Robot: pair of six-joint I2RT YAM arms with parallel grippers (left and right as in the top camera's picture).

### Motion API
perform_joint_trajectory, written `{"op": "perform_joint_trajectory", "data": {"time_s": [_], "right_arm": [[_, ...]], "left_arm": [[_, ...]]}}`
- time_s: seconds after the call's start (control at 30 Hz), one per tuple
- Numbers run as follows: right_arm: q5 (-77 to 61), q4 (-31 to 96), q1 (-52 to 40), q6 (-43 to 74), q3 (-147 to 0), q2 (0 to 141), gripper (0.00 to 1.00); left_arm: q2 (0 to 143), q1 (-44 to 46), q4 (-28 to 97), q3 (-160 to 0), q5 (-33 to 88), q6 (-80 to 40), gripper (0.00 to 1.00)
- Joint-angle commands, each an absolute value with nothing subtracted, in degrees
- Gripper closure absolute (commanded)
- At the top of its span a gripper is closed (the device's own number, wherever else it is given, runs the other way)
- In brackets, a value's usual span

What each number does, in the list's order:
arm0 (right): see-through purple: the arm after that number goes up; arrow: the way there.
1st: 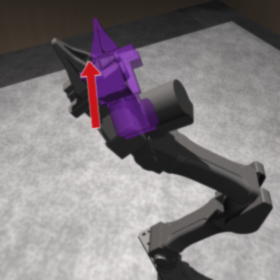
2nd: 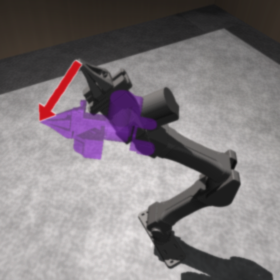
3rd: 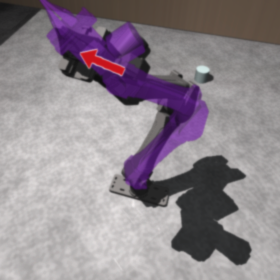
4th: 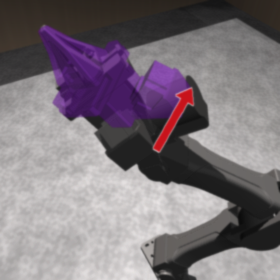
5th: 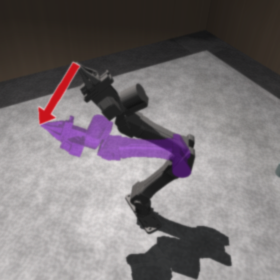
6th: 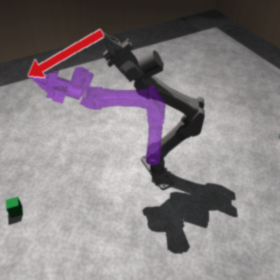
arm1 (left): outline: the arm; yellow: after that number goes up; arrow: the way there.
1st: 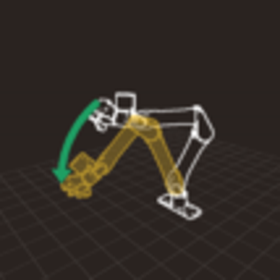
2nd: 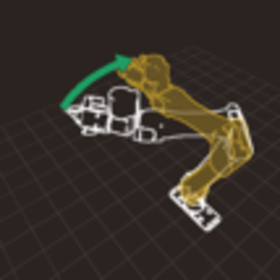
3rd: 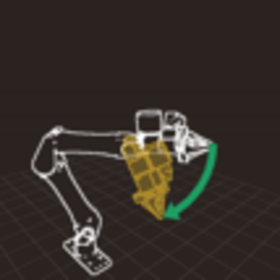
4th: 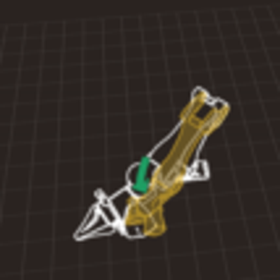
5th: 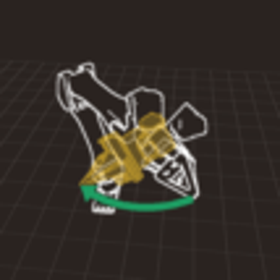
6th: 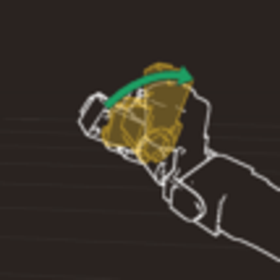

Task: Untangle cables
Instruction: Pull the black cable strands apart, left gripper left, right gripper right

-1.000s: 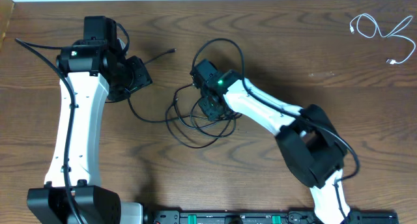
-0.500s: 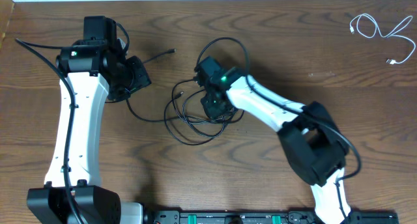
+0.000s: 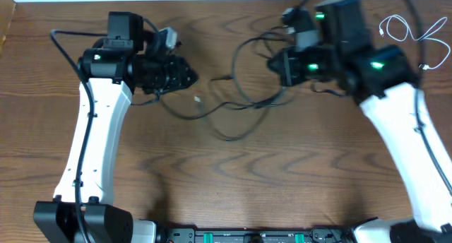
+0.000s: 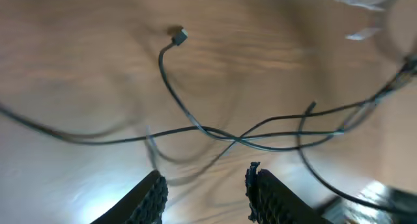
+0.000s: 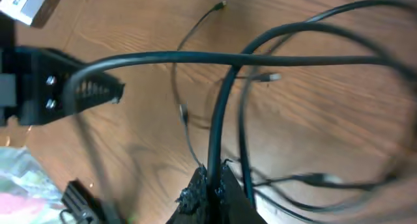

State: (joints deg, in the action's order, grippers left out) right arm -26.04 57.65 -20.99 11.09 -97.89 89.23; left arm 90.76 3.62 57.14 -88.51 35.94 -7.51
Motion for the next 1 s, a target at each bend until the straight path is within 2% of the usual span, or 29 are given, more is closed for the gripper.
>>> {"op": "perform_joint_trajectory", "data": {"time_s": [0.0, 0.13, 0.2, 0.4, 0.5, 0.73, 0.77, 0.83, 0.87, 0.9, 0.97], "right_arm": [[-29.1, 60.3, -20.7, 9.3, -97.7, 90.1, 0.99], [-29.1, 61.3, -20.7, 9.3, -97.6, 90.8, 0.99], [-29.1, 61.2, -20.7, 9.3, -97.6, 91.0, 0.99], [-29.1, 61.1, -20.7, 9.4, -97.6, 91.1, 0.99], [-29.1, 61.2, -20.7, 9.4, -97.6, 91.1, 0.99], [-29.1, 61.2, -20.7, 9.4, -97.6, 91.1, 0.99], [-29.1, 61.2, -20.7, 9.4, -97.6, 91.1, 0.99], [-28.9, 61.6, -20.7, 9.4, -97.6, 91.1, 0.99], [-28.1, 62.2, -20.6, 9.4, -97.6, 91.1, 0.99], [-26.4, 63.0, -20.6, 9.6, -97.6, 91.1, 0.99], [-21.2, 65.5, -20.5, 10.7, -97.6, 91.1, 0.99]], "left_arm": [[91.0, 4.4, 52.9, -89.0, 52.1, -4.5, 0.56], [91.0, 5.4, 46.9, -89.0, 62.0, -4.5, 0.55], [91.0, 6.5, 45.9, -89.0, 62.7, -4.5, 0.55], [91.2, 10.7, 45.0, -89.0, 61.3, -4.5, 0.46], [91.6, 13.1, 44.4, -89.0, 55.9, -4.8, 0.43], [93.8, 18.6, 42.5, -89.0, 51.9, -5.2, 0.43], [94.1, 19.0, 42.2, -89.0, 50.6, -5.2, 0.49], [94.7, 19.5, 42.1, -89.0, 44.9, -5.8, 0.69], [94.8, 19.5, 42.1, -89.0, 41.2, -7.4, 0.86], [94.8, 19.2, 42.3, -89.0, 35.0, -10.6, 0.92], [94.6, 17.8, 42.7, -89.0, 23.6, -17.0, 0.92]]}}
